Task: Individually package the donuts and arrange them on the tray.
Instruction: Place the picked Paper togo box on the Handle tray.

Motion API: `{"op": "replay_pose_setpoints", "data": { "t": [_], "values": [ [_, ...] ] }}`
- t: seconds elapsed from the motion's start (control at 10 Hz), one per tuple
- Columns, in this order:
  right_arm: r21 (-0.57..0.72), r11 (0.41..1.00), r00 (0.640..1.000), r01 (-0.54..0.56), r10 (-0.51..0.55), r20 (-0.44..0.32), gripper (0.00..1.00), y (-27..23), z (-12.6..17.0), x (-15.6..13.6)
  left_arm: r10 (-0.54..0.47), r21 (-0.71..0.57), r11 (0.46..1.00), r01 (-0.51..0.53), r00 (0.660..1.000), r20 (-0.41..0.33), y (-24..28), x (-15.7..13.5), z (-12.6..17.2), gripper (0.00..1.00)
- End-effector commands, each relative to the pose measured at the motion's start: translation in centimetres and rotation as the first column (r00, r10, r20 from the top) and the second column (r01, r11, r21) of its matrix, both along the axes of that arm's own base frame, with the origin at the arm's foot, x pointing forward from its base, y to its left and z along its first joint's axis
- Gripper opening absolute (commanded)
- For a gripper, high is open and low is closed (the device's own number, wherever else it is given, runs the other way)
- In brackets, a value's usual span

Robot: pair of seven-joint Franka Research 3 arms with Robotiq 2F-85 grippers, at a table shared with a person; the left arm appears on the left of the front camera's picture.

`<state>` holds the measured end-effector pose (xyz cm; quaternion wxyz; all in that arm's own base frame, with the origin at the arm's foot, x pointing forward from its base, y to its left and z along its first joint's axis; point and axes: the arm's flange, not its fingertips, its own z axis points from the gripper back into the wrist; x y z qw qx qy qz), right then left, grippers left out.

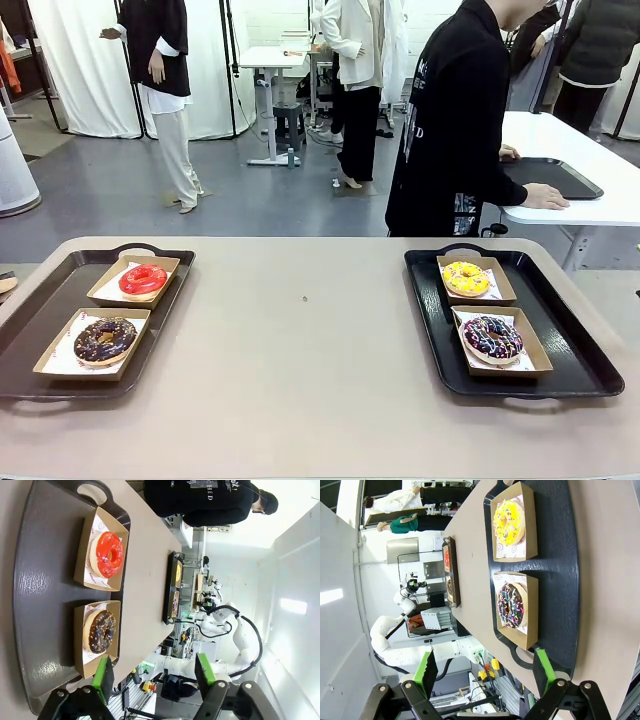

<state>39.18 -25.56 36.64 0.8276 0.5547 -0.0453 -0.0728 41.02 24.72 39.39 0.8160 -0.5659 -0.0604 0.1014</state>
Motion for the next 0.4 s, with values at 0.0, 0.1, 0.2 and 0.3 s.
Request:
{"op": "replay_pose_setpoints", "data": {
  "t": [0.0,0.1,0.2,0.3],
  "values": [
    [0.004,1.000,1.000,-0.007,0.007,0.002,1.00,0.02,0.22,0.02,0.003,-0.002,1.000,-0.003,1.000,0.002,0.11,-0.17,0.10,0.85],
    [0.004,1.000,1.000,-0.007,0.007,0.002,1.00,0.02,0.22,0.02,0.003,-0.002,1.000,-0.003,1.000,0.002,0.11,-0.17,0.10,0.85],
    [0.004,1.000,1.000,-0.007,0.007,0.002,1.00,0.02,0.22,0.02,0.003,-0.002,1.000,-0.003,1.000,0.002,0.11,-0.17,0.10,0.85],
    [0.004,1.000,1.000,-0.007,0.007,0.002,1.00,0.02,0.22,0.02,0.003,-0.002,1.000,-0.003,1.000,0.002,0.11,-0.17,0.10,0.85]
  ]
}}
